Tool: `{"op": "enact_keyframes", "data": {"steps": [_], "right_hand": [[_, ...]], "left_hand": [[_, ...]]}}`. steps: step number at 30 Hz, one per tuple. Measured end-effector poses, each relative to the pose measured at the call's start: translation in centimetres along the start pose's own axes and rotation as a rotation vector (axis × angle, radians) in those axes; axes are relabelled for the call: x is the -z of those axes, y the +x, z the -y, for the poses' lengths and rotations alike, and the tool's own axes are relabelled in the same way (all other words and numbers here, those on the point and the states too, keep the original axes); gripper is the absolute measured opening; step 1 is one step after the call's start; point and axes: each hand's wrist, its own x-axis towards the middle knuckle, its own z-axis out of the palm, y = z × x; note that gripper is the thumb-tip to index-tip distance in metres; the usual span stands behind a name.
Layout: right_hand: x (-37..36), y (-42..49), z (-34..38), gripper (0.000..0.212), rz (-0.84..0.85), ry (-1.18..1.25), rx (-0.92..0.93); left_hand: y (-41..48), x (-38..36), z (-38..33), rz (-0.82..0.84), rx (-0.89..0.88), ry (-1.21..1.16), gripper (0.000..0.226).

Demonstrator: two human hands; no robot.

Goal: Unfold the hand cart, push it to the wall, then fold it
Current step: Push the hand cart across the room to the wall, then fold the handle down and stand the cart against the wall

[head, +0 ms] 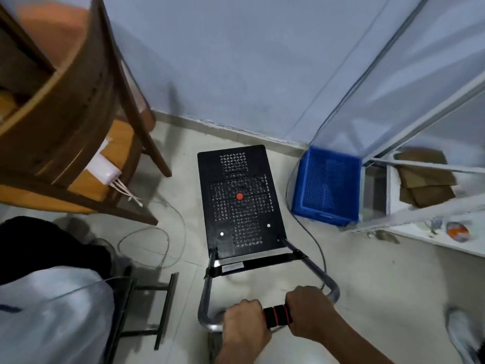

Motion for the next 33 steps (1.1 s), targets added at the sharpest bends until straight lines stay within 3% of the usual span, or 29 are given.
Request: {"op": "enact_keyframes", "data": {"steps": [7,10,13,18,23,27,33], "right_hand": [[9.5,3.9,-7.6,0.025,0.065,-0.155,0.094],[14.3,5.4,-10.4,0.016,0.07,-0.244,0.142],[18.3,7.8,-13.1,0.023,0.052,-0.332,0.256],[24.5,11.5,-16.4,0.024,0.098,-0.535,0.367],[30.7,16.3,-18.5,0.004,0.194,-0.752,0.372],[34.7,19.8,-20.5,0.012,0.243,-0.794,0.324],[38.7,23.7,-21.0,0.024,0.171,-0.826,0.255]], "left_hand": [[5.1,7.9,-4.3,-0.078,0.071,-0.263,0.013],[7.8,10.2,-6.1,-0.18,0.121,-0.383,0.037],[11.1,11.6,-8.3,-0.246,0.25,-0.528,0.057],[13.3,16.6,-11.5,-0.254,0.341,-0.63,0.014],[17.8,21.5,-12.6,-0.371,0.382,-0.804,0.013],[21.5,25.1,-12.9,-0.335,0.357,-0.923,0.024],[25.1,28.8,-11.7,-0.36,0.363,-1.063,0.014]]}}
